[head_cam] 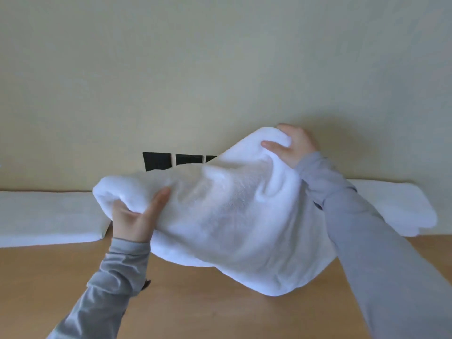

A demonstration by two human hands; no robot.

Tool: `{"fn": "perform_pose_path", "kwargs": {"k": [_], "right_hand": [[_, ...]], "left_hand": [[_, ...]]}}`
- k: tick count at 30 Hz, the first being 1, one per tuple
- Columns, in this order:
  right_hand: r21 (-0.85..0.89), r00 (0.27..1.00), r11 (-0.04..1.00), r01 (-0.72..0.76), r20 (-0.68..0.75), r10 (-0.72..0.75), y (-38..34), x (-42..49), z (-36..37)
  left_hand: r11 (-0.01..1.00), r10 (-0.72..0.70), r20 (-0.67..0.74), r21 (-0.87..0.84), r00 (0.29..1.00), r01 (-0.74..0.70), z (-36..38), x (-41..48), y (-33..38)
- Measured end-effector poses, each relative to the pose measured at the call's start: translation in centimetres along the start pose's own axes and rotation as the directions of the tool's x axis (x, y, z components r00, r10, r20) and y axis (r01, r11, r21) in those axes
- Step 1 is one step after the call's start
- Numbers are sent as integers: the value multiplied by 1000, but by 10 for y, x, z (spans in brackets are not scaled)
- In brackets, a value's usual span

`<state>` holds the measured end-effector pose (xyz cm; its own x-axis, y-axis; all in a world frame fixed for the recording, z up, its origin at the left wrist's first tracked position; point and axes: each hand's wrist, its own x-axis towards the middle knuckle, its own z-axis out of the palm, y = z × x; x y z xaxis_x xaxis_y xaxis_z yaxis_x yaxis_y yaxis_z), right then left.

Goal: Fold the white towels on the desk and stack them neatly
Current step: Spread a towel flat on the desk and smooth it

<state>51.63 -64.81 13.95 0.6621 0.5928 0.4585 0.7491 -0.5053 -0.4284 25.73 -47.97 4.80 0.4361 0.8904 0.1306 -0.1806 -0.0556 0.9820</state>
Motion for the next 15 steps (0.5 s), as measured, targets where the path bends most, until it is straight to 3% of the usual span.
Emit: {"fn": "perform_pose_path", "kwargs": {"k": [3, 5, 9, 11, 13, 15], "right_hand": [[-264, 981, 963, -51, 169, 98, 29, 4, 64], [-405, 929, 912, -61, 312, 200, 44, -16, 115], [-380, 709, 910, -167, 595, 378, 71, -119, 202], [-338, 639, 917, -214, 661, 393, 82, -178, 222], [-250, 702, 931, -265, 612, 364, 88, -222, 227], [-136, 838, 929, -344, 402, 369, 89, -249, 218]], "left_hand": [[957, -287, -84, 9, 954, 288, 5, -18, -68], [850, -524, -158, -29, 837, 527, -1, -38, -116], [574, -818, -66, -181, 572, 799, -25, -75, -185], [517, -852, -22, -191, 523, 834, -38, -77, -198], [514, -853, -3, -172, 521, 840, -49, -71, -203], [520, -850, -4, -170, 527, 837, -60, -62, -202]]}}
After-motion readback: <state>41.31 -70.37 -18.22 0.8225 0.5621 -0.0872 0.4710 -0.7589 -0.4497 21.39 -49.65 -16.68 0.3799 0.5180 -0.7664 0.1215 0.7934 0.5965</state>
